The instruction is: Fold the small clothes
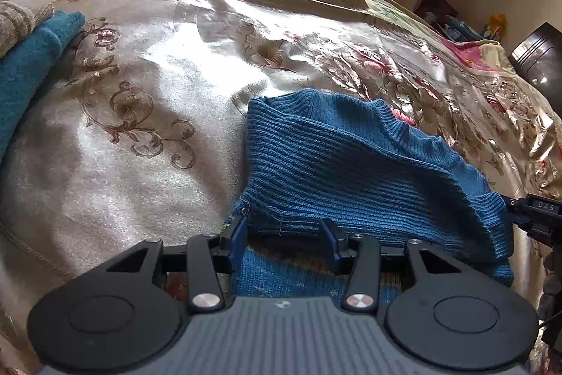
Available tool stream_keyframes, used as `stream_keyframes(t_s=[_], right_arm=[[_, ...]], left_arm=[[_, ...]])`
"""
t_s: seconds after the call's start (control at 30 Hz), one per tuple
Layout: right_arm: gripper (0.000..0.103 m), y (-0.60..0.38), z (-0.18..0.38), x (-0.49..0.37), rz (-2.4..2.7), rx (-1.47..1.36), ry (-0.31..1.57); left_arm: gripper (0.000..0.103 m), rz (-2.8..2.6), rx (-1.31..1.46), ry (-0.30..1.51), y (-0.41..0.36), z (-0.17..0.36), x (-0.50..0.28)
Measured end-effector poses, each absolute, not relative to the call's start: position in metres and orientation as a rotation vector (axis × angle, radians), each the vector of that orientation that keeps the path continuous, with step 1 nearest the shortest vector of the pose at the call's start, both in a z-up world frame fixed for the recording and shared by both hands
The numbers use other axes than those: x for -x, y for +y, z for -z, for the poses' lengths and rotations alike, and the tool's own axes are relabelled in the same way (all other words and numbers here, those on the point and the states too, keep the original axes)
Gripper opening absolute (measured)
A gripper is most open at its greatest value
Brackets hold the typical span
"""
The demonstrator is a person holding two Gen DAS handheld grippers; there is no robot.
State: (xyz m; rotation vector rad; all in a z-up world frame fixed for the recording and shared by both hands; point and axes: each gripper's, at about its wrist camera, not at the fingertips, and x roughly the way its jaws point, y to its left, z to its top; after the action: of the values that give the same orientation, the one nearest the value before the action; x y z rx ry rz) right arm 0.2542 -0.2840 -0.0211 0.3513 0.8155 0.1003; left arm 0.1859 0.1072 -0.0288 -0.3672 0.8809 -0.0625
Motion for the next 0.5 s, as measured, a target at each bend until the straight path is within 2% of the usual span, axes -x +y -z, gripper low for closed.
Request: stream_keyframes(t_s=[0.23, 0.5], right_arm=[[0.030, -0.289, 0.022, -0.255, -0.146, -0.437, 0.809], [0.031, -0.310, 0.034, -0.253, -0.211, -0.699, 0.825]], left_arm=[[0.049, 0.071, 0.386, 0.879, 0.110, 0.031, -0.186], [0.049, 0.077, 0.395, 0.884, 0.110, 0.032, -0.185]])
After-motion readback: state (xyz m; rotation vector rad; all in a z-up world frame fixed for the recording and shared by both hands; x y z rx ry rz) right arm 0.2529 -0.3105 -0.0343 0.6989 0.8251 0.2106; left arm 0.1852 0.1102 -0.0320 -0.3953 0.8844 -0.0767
